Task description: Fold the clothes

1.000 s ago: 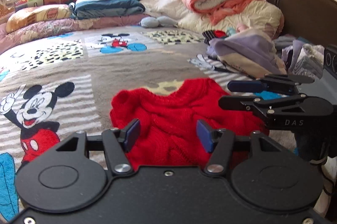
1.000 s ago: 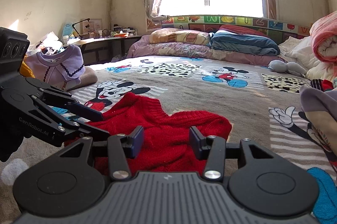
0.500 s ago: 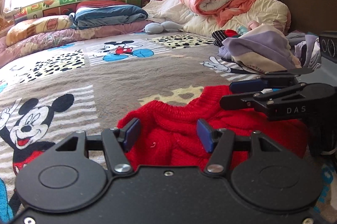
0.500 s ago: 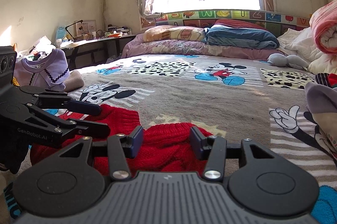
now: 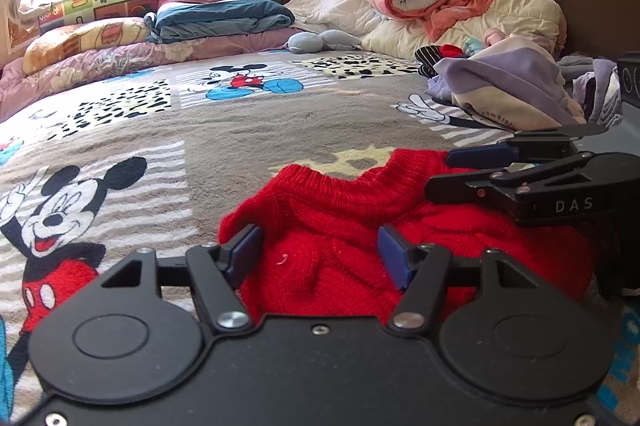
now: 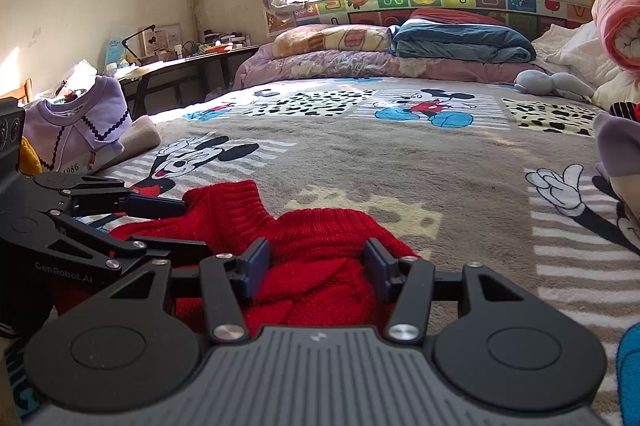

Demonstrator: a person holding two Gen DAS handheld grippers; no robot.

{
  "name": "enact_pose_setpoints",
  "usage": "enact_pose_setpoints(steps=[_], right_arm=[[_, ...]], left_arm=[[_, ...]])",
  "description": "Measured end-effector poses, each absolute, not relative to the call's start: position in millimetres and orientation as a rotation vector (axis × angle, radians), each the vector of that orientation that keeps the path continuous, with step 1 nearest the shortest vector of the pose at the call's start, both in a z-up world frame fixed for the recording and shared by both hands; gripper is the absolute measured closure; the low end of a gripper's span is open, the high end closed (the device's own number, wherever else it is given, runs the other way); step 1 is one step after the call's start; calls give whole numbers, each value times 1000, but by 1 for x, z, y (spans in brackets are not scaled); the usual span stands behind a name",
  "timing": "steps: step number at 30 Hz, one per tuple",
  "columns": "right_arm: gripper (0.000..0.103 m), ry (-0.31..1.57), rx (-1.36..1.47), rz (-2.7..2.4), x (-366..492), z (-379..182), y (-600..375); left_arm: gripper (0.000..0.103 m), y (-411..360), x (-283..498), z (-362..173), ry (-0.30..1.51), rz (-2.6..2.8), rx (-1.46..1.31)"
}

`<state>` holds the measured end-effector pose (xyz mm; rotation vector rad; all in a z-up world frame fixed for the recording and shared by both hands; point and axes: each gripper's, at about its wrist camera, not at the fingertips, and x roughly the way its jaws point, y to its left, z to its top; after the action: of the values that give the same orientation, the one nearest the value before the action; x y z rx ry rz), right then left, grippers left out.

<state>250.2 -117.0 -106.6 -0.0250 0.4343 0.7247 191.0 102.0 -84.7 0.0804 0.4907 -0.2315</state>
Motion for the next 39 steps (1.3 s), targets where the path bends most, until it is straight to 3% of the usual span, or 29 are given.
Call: enact_pose_setpoints(steps=[8,26,32,39], right_arm=[[47,343,-110,729,183,-69,-137],[43,469,-48,728,181,-107,-133],[40,530,290,654,177,-95,-170],[32,717,725,617,195,-130,-200]], left_arm=[[41,88,160,-80,513,-235,161],[40,92,142,-97,557,-226,73],[34,128,122,-79,569,-154,-236],[21,165,123,-96,637,-131,-711]])
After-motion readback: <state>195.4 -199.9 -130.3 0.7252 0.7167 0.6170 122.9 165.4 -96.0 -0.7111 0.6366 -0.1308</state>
